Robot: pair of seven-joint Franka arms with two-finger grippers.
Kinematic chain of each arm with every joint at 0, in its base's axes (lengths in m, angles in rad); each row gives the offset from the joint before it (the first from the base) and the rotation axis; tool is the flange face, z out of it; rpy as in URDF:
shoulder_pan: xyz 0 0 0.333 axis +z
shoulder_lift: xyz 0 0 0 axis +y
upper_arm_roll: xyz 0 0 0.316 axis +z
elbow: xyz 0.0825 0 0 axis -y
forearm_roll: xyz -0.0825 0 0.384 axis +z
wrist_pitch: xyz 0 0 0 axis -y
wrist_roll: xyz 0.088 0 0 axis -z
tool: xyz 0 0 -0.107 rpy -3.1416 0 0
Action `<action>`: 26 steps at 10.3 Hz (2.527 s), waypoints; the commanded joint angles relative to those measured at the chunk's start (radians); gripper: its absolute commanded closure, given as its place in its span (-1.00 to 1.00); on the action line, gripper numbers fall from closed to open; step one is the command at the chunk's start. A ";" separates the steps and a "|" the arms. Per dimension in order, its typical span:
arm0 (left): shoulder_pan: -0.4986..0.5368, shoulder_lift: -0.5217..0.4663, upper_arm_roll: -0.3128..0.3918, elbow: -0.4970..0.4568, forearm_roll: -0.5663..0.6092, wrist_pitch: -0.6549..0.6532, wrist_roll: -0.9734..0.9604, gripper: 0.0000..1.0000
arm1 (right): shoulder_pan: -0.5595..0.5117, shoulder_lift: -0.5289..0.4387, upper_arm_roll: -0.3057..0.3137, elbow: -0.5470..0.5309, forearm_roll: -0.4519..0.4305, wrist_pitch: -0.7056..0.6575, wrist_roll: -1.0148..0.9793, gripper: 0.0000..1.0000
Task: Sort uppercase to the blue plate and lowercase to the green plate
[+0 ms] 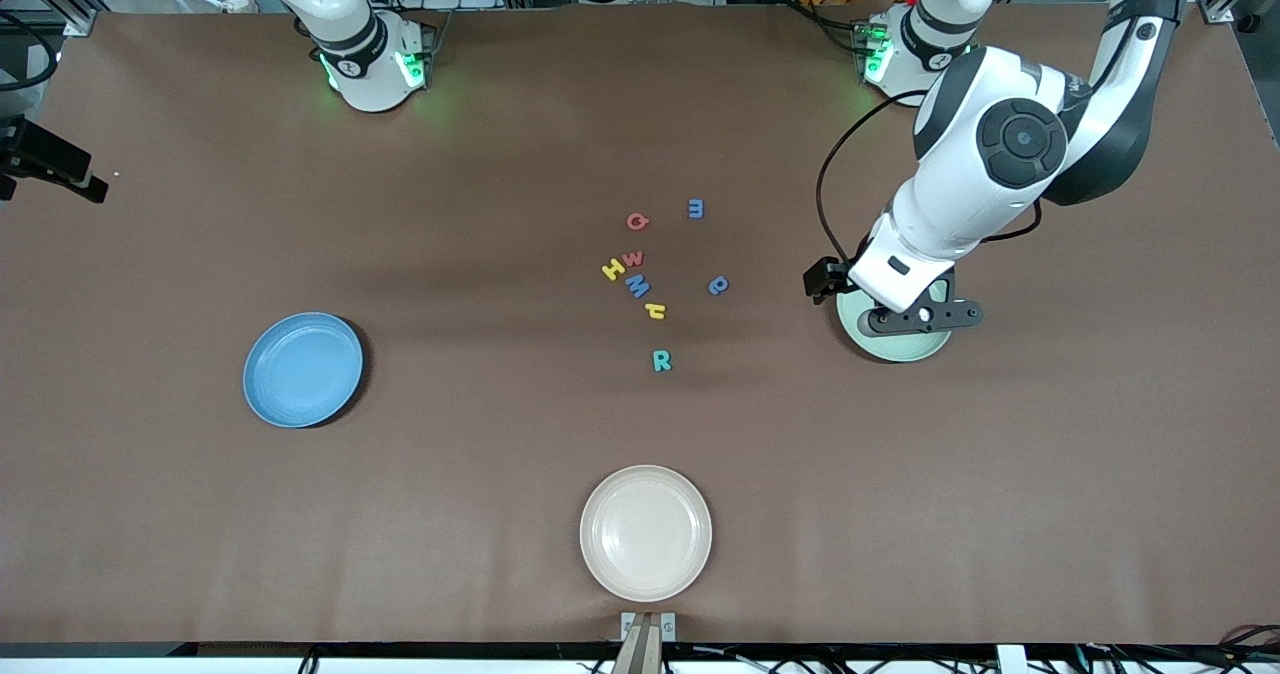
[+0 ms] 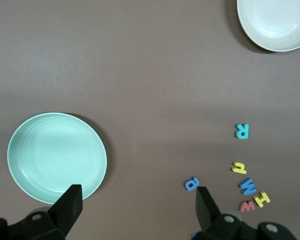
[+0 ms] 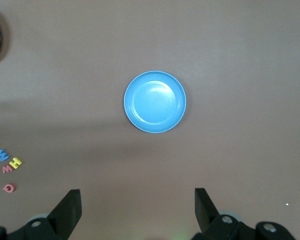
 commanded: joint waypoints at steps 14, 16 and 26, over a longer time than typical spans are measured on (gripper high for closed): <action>0.000 -0.015 0.026 0.051 0.002 -0.103 0.035 -1.00 | -0.018 0.010 0.006 0.002 0.004 -0.013 0.002 -1.00; 0.000 0.017 0.027 0.049 -0.032 -0.041 -0.034 -1.00 | -0.044 0.007 0.006 0.010 0.013 -0.026 0.001 -1.00; -0.222 0.214 0.026 -0.129 0.082 0.298 -0.399 -1.00 | -0.038 0.009 0.009 0.010 0.010 -0.026 -0.002 -1.00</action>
